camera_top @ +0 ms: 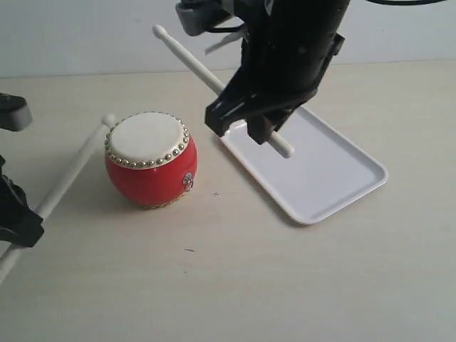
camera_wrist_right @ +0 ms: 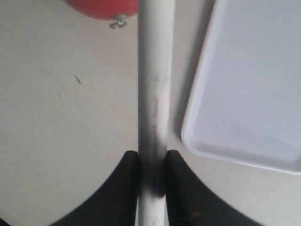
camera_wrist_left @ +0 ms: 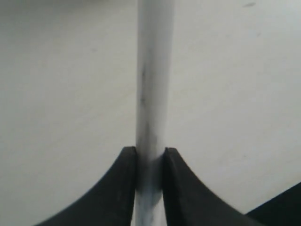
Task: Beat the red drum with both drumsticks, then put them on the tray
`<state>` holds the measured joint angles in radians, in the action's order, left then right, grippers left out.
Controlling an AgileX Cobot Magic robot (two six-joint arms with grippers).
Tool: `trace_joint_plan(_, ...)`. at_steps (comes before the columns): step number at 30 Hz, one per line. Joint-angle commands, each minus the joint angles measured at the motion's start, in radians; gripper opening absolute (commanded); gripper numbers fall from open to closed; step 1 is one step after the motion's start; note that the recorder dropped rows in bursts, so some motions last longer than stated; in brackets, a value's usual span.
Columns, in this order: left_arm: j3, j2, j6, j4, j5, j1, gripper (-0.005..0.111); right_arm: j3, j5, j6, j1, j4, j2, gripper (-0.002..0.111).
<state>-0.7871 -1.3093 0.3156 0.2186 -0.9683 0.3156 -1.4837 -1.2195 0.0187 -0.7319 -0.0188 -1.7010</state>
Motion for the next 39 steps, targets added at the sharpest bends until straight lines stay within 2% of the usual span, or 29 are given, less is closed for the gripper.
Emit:
trace_joint_plan(1,-0.088,-0.112,-0.044,-0.058,-0.104,0.033,0.000,0.050,-0.002,0.040,0.042,0.003,0.019,0.000)
trace_joint_plan(6,-0.273,-0.130,-0.067,-0.081,-0.111,0.033,0.000,0.071,-0.002,0.058,0.049,0.003,0.035,0.000)
trace_joint_plan(9,-0.226,-0.210,-0.044,-0.112,-0.103,0.033,0.000,0.071,-0.002,0.065,0.049,0.012,0.035,0.000)
trace_joint_plan(11,-0.213,-0.333,-0.044,-0.110,-0.152,0.033,0.000,0.071,-0.002,0.083,0.049,0.058,0.035,0.000)
trace_joint_plan(12,-0.221,-0.340,-0.041,-0.106,-0.171,0.033,0.000,0.071,-0.002,0.094,0.049,0.092,0.035,0.000)
trace_joint_plan(19,-0.234,-0.078,-0.053,-0.139,-0.162,0.033,0.000,0.071,-0.002,0.111,0.047,0.186,-0.045,0.000)
trace_joint_plan(26,-0.188,-0.011,-0.055,-0.144,-0.158,0.033,0.000,0.071,-0.002,0.154,0.047,0.264,-0.229,0.000)
trace_joint_plan(34,-0.184,-0.018,-0.055,-0.126,-0.101,0.033,0.000,0.069,-0.002,0.134,0.049,0.148,-0.008,0.000)
trace_joint_plan(39,-0.203,-0.131,-0.009,-0.057,-0.075,0.033,0.000,0.069,-0.002,0.125,0.049,0.139,0.111,0.000)
